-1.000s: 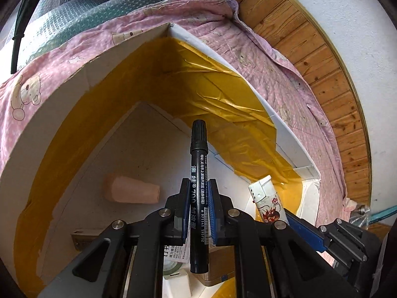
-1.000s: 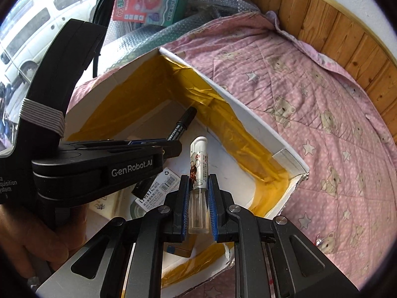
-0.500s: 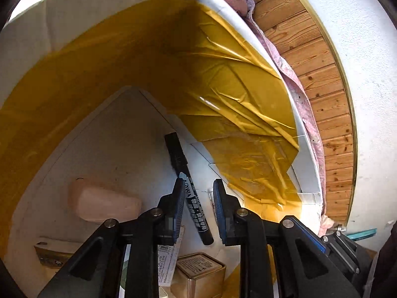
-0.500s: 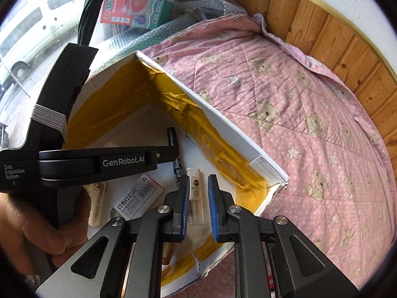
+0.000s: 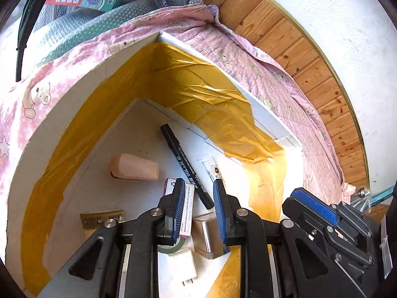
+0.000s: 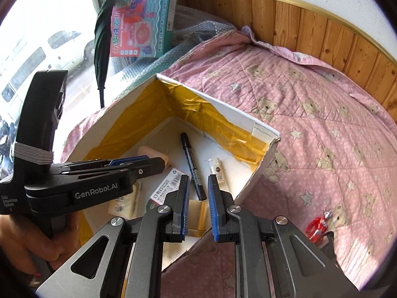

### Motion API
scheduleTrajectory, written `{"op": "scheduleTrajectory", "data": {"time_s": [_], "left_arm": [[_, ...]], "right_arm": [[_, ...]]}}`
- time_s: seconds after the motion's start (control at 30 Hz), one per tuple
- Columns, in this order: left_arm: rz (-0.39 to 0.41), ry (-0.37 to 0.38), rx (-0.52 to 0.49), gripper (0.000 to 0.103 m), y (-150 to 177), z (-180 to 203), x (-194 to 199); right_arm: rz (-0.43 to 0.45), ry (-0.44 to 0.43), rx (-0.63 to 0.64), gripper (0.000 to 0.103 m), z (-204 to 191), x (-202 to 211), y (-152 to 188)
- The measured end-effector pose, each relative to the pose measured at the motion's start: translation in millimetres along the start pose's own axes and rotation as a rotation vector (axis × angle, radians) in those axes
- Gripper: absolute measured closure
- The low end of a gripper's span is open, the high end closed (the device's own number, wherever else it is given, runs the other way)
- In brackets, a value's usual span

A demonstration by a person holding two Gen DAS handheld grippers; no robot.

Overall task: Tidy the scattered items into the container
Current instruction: 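Move both grippers back toward the red figure and black glasses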

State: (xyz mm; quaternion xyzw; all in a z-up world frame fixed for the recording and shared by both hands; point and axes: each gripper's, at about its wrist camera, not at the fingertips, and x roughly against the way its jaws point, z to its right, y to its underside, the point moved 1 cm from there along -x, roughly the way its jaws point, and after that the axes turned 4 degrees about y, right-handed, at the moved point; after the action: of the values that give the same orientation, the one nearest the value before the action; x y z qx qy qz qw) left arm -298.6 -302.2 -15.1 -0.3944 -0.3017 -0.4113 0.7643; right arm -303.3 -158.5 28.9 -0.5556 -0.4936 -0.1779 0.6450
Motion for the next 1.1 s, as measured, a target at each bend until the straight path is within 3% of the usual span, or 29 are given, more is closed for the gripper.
{"op": "scheduleTrajectory", "data": {"time_s": [0.37,0.6,1.1], "left_arm": [[0.114,-0.053,-0.255,0.078,51,46,68],[0.146,-0.059,-0.333,0.078,82,66,91],[0.144,-0.009,-0.465,0.078,160,114,108]], "right_arm": [[0.126,-0.09,-0.101,0.086,-6,59,51],[0.208,-0.146,-0.234,0.085,11,92,102],[0.173,-0.17,-0.402,0.084,40,101,217]]}}
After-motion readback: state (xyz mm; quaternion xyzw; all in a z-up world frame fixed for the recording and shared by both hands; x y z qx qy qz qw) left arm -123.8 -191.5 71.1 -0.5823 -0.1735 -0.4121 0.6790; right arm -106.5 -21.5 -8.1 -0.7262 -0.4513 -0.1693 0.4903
